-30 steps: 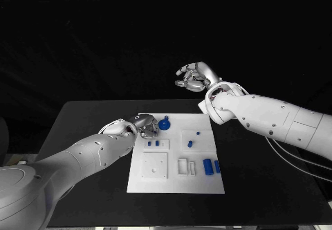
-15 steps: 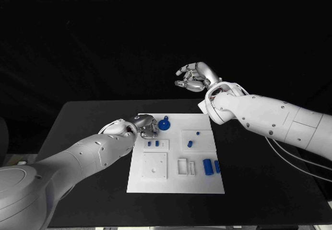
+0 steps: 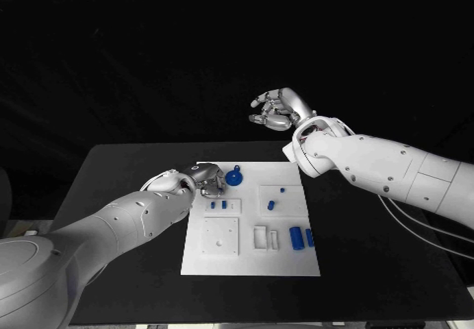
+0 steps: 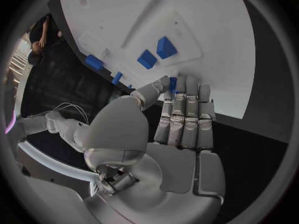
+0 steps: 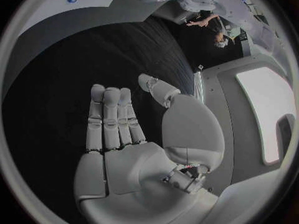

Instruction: Assemble the parts on the task board

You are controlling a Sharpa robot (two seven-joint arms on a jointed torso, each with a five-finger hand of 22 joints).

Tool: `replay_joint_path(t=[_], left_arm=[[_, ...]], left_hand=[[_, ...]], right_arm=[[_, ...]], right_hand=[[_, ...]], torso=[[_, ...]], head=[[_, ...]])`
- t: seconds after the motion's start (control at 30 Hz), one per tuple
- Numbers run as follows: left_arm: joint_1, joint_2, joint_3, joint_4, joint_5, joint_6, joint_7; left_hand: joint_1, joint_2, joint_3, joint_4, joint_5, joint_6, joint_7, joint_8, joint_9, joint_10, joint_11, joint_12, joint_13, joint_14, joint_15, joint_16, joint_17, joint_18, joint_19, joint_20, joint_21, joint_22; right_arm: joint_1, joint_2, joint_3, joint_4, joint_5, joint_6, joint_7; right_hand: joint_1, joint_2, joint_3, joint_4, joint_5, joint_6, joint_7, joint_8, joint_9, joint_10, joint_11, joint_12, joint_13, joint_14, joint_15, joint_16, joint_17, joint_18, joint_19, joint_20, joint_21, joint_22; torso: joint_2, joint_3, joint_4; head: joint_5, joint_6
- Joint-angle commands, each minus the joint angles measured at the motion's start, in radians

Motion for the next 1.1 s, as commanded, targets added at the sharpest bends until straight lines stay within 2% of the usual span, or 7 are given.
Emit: replay_joint_path(t=[0.03, 0.33, 0.9, 1.1], left_arm=[[-0.006, 0.001, -0.002, -0.001, -0.004, 0.023, -0.013], [-0.006, -0.003, -0.002, 0.004, -0.004, 0.024, -0.015], [-0.007, -0.004, -0.002, 0.008, -0.004, 0.010, -0.013], [-0.007, -0.001, -0.002, 0.001, -0.004, 0.043, -0.034]], left_hand=[[0.008, 0.002, 0.003, -0.001, 0.002, 0.006, 0.001, 0.001, 0.001, 0.003, -0.001, 0.002, 0.001, 0.004, 0.000, -0.003, 0.002, 0.013, -0.010, 0.000, -0.003, 0.019], [0.008, 0.003, 0.003, -0.001, 0.002, 0.006, 0.001, 0.001, 0.001, 0.003, -0.001, 0.002, 0.001, 0.005, 0.000, -0.004, 0.003, 0.013, -0.010, 0.000, -0.003, 0.019], [0.008, 0.002, 0.002, -0.001, 0.004, 0.008, 0.000, 0.001, 0.001, 0.006, -0.002, 0.002, 0.002, 0.007, -0.001, -0.004, 0.008, 0.013, -0.010, 0.000, -0.003, 0.020], [0.008, 0.001, 0.002, -0.001, 0.004, 0.006, 0.001, -0.001, 0.001, 0.004, -0.002, 0.001, 0.002, 0.006, 0.000, -0.005, 0.010, 0.012, -0.010, 0.000, -0.003, 0.020]], right_arm=[[0.000, 0.000, 0.000, 0.000, -0.003, 0.001, 0.004], [0.000, -0.004, 0.000, 0.002, -0.003, 0.001, 0.004], [0.000, -0.002, 0.000, 0.000, -0.003, 0.000, 0.005], [0.000, -0.001, 0.000, 0.001, -0.003, 0.001, 0.004]], right_hand=[[0.005, 0.008, 0.005, -0.004, -0.004, -0.001, 0.006, 0.006, -0.001, -0.001, 0.000, 0.001, -0.001, -0.004, -0.004, -0.004, -0.001, 0.015, 0.002, 0.002, -0.004, 0.014], [0.005, 0.008, 0.005, -0.004, -0.004, 0.000, 0.006, 0.006, -0.002, -0.001, 0.000, 0.001, -0.002, -0.004, -0.004, -0.004, -0.001, 0.015, 0.003, 0.002, -0.005, 0.014], [0.005, 0.009, 0.005, -0.003, -0.005, 0.000, 0.006, 0.006, -0.002, -0.001, 0.000, 0.002, -0.004, -0.004, -0.004, -0.004, -0.002, 0.015, 0.003, 0.002, -0.005, 0.014], [0.005, 0.009, 0.006, -0.003, -0.005, 0.000, 0.006, 0.006, -0.002, -0.001, 0.000, 0.002, -0.004, -0.004, -0.004, -0.004, -0.003, 0.015, 0.004, 0.002, -0.006, 0.014]], torso=[[0.000, -0.0003, -0.0008], [0.000, 0.0002, 0.0019], [0.000, -0.0006, -0.0001], [0.000, 0.0003, -0.0001]], head=[[0.000, -0.001], [0.000, -0.002], [0.004, -0.002], [0.005, -0.002]])
